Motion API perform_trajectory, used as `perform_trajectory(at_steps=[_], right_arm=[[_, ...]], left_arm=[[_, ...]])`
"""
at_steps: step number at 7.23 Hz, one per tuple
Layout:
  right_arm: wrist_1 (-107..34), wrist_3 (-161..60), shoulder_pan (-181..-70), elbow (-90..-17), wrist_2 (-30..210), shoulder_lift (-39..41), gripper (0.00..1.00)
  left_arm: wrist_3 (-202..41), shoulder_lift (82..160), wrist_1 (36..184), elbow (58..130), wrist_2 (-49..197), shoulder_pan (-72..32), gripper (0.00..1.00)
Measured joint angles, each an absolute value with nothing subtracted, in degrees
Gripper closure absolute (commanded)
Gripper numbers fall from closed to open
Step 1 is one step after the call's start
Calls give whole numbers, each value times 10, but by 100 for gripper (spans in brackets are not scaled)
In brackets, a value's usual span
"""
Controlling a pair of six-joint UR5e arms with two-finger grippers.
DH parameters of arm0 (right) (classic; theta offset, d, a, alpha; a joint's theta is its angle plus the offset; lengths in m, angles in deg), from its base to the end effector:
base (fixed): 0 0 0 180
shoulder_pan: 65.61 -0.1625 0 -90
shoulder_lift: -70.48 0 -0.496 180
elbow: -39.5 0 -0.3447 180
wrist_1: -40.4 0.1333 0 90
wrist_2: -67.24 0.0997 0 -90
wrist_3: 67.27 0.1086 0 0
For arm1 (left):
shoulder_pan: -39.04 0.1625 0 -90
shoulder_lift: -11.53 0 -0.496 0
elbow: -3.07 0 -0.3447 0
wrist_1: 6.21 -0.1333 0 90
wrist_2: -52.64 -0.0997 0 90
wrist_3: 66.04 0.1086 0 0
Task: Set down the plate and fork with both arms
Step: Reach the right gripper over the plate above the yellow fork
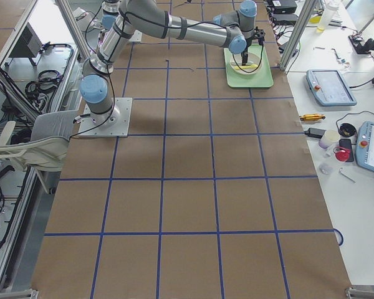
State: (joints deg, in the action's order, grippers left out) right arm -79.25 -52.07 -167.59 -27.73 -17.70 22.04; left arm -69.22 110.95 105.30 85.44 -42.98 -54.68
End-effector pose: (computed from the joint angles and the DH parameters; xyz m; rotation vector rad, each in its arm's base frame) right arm 0.3004 -0.7272 0.3352 0.0717 3.0007 -0.2462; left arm -0.1532 -0.4656 0.5023 0.0439 2.9608 0.6006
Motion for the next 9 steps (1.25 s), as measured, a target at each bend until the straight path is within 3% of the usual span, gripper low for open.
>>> perform_trajectory(at_steps=[5, 6, 9], right_arm=[[-796, -595, -1677, -224, -139, 286, 30], [-796, -608, -1677, -221, -139, 292, 35], [-794, -631, -1678, -221, -137, 298, 34]], left_arm=[[-696, 1093, 1052, 875, -430, -548, 0], [-696, 1093, 1052, 876, -430, -548, 0], [-696, 1091, 1052, 879, -432, -548, 0]])
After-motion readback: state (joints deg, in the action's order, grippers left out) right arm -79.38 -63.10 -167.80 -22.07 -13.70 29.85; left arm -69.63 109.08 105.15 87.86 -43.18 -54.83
